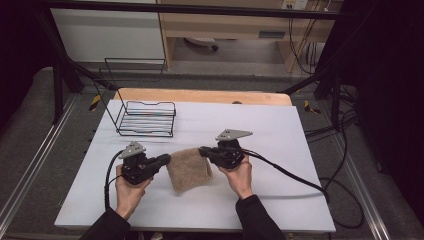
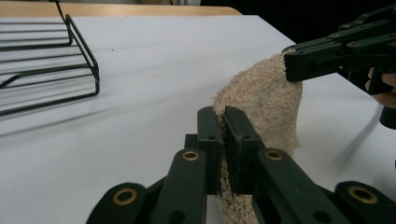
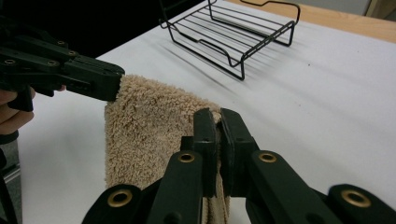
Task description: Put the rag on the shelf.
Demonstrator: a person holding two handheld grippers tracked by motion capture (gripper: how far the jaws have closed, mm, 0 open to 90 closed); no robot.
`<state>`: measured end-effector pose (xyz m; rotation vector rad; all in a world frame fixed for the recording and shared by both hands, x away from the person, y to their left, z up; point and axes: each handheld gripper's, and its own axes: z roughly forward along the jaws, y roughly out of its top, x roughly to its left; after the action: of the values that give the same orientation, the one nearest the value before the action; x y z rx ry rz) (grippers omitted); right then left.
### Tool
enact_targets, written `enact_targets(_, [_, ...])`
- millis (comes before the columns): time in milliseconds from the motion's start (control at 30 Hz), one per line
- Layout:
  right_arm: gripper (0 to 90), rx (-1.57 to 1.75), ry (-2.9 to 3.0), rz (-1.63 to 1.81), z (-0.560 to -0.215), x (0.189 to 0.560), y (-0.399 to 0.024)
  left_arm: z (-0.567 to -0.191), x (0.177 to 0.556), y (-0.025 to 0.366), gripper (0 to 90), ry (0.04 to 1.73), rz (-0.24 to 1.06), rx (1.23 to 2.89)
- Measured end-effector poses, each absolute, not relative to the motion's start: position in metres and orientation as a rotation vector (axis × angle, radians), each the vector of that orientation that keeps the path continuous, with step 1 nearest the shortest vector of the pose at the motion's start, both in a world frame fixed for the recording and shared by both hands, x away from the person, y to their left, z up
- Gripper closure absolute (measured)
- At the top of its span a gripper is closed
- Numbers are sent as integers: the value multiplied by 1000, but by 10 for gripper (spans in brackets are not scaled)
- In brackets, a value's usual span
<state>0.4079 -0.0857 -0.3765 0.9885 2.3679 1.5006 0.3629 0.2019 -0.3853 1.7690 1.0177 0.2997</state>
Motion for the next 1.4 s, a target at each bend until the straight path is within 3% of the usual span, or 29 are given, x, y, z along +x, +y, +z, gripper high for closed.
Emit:
enact_targets(433, [865, 945, 2298, 1558, -365, 403, -91, -369, 359, 201, 850, 955, 301, 1764])
enact_targets(1400, [865, 863, 2102, 1668, -335, 388, -70, -330, 364, 219, 850, 918, 449, 1721])
